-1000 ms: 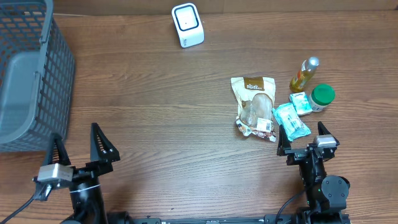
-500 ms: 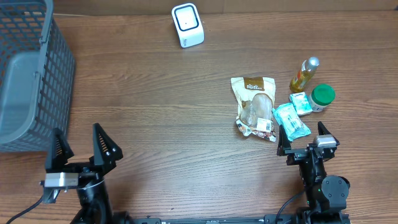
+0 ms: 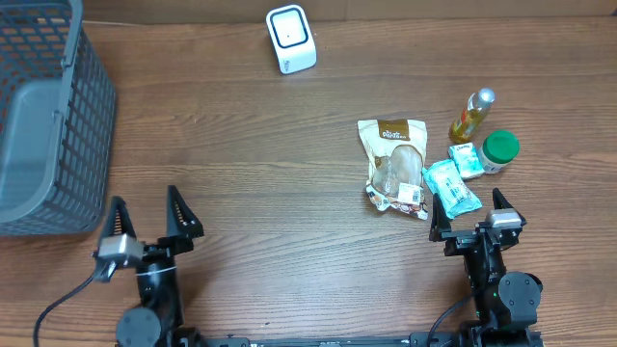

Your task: Scan the item barcode

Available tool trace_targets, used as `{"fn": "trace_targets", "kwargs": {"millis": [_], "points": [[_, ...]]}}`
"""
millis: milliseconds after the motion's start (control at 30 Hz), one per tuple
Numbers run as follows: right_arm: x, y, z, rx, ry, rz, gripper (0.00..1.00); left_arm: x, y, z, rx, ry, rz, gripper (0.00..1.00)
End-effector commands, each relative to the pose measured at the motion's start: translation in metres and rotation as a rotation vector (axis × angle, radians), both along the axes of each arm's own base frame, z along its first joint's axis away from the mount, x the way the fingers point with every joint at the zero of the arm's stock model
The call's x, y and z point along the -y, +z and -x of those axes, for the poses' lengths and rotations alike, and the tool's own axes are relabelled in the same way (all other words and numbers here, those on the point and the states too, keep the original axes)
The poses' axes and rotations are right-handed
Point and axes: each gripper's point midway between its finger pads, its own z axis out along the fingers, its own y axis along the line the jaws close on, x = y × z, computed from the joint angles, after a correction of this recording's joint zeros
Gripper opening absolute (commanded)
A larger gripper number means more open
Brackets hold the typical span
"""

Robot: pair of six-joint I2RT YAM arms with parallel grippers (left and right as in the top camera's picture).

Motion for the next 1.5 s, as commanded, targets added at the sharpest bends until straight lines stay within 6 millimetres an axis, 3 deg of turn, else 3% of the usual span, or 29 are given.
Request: {"fn": "trace_targets", "kwargs": {"millis": [0, 267, 533, 1467], "points": [[0.001, -0.002, 0.000, 0.003, -0.006, -0.010, 1.00, -0.002, -0.025, -0.004, -0.102, 0.010, -0.016, 1.00], [0.001, -0.002, 0.000, 0.003, -0.006, -0.010, 1.00, 0.001, -0.077, -0.006, -0.331, 0.001, -0.101, 1.00], [0.001, -0.002, 0.000, 0.003, -0.006, -0.010, 1.00, 0.015, -0.079, -0.008, -0.353, -0.065, -0.292, 1.00], [0.001, -0.002, 0.000, 0.003, -0.006, -0.010, 1.00, 0.014, -0.079, -0.008, -0.353, -0.060, -0.292, 1.00]]}}
